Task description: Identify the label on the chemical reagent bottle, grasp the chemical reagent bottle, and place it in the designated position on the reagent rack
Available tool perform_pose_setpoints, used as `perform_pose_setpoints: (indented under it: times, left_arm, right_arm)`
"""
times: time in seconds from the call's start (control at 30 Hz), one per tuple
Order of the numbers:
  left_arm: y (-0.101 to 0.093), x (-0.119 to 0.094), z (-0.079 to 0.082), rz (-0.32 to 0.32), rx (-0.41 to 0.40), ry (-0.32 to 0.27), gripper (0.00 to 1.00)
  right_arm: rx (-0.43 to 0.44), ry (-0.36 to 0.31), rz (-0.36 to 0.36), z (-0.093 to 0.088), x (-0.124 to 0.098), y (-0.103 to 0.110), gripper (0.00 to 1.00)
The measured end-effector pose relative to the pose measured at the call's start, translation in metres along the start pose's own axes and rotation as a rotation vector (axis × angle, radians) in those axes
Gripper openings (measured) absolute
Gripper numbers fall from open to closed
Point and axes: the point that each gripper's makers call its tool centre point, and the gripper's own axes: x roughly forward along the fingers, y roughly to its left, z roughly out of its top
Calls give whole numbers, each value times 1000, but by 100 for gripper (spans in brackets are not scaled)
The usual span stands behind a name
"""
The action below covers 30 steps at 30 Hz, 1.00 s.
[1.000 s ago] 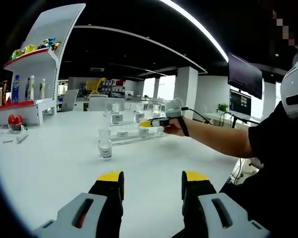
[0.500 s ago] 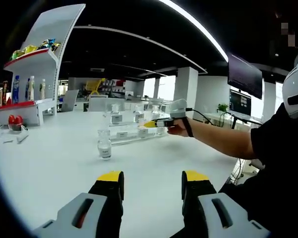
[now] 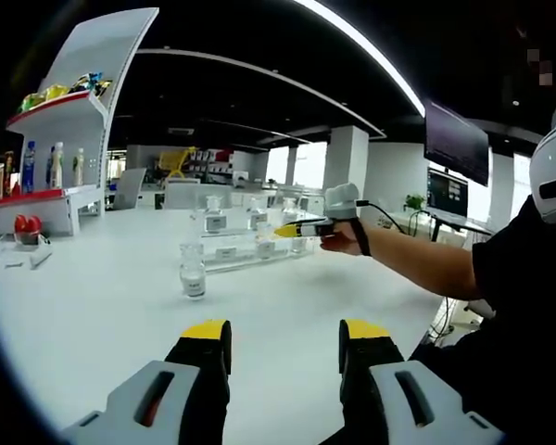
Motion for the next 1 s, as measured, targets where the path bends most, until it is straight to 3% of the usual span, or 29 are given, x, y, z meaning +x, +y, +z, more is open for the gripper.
perform_pose_setpoints:
  times: [0.57, 1.0]
  left_arm:
    - [7, 2, 2, 8, 1, -2, 47]
    - [8, 4, 0, 11, -5, 3, 47]
  right_arm:
    - [0, 9, 18, -5, -18, 0, 34]
    - [-12, -25, 27, 8, -38, -2, 34]
